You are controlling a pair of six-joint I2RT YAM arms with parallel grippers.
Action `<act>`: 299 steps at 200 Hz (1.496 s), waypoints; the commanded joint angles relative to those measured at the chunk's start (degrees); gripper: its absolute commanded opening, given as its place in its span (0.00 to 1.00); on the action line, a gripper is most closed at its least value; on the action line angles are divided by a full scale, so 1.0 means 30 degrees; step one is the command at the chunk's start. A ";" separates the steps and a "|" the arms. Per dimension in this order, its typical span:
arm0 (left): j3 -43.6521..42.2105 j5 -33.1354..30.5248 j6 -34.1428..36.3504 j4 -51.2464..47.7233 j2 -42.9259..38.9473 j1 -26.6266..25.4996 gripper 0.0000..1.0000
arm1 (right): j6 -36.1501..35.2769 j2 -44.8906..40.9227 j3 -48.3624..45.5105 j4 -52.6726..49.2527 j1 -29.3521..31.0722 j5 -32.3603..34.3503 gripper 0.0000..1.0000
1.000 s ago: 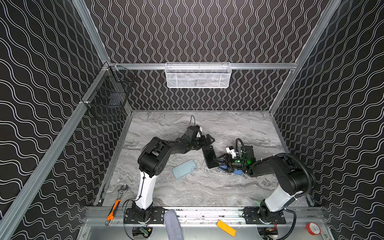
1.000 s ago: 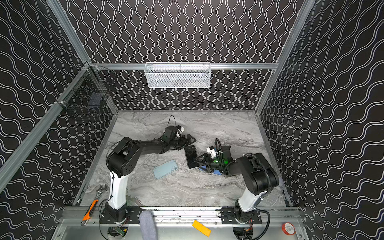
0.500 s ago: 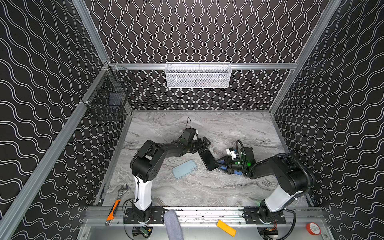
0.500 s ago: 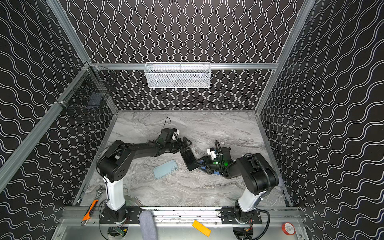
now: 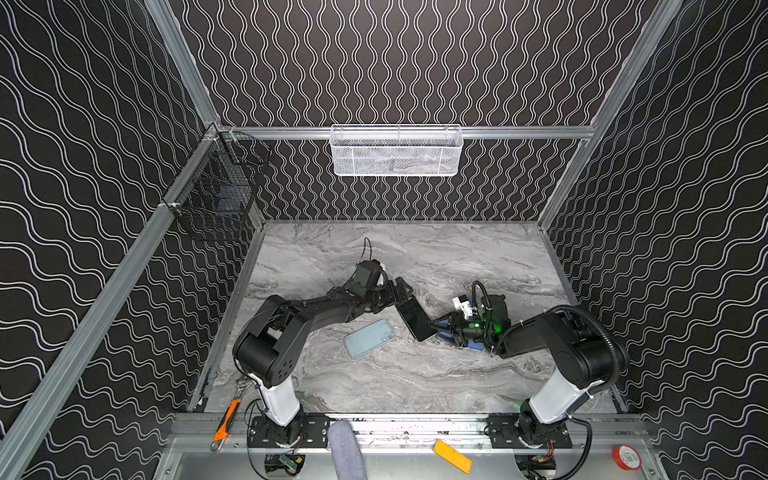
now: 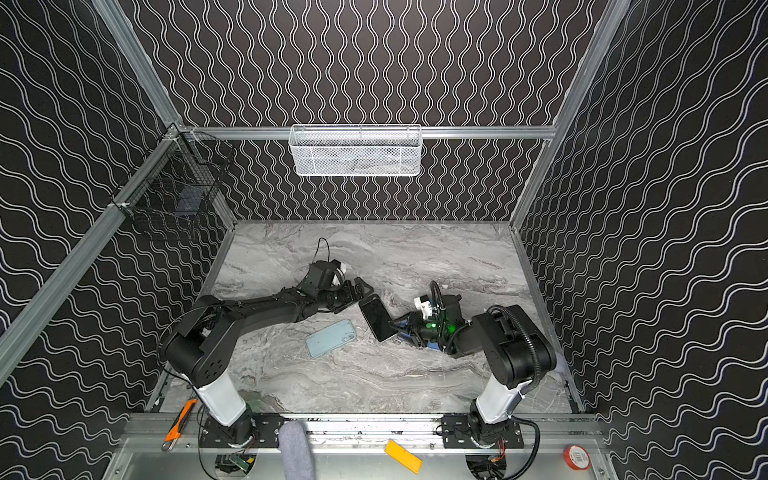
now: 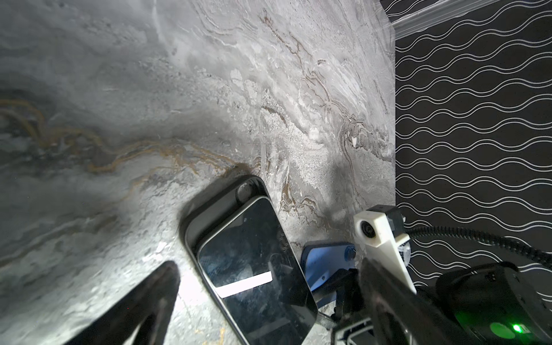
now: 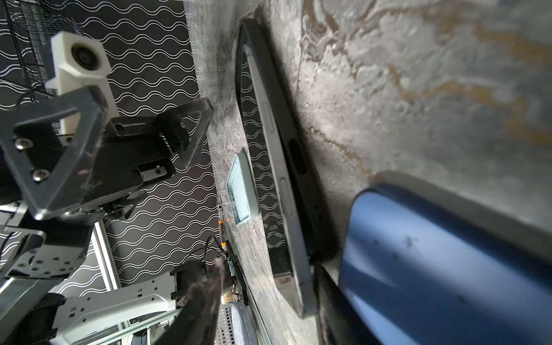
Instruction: Put the phone into the phone case
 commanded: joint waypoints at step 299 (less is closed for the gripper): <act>0.5891 0.1153 0.1858 -0.1111 0.2976 0.0050 0.98 | 0.6415 -0.5198 -0.2989 -0.0152 0.4138 0.6397 0.79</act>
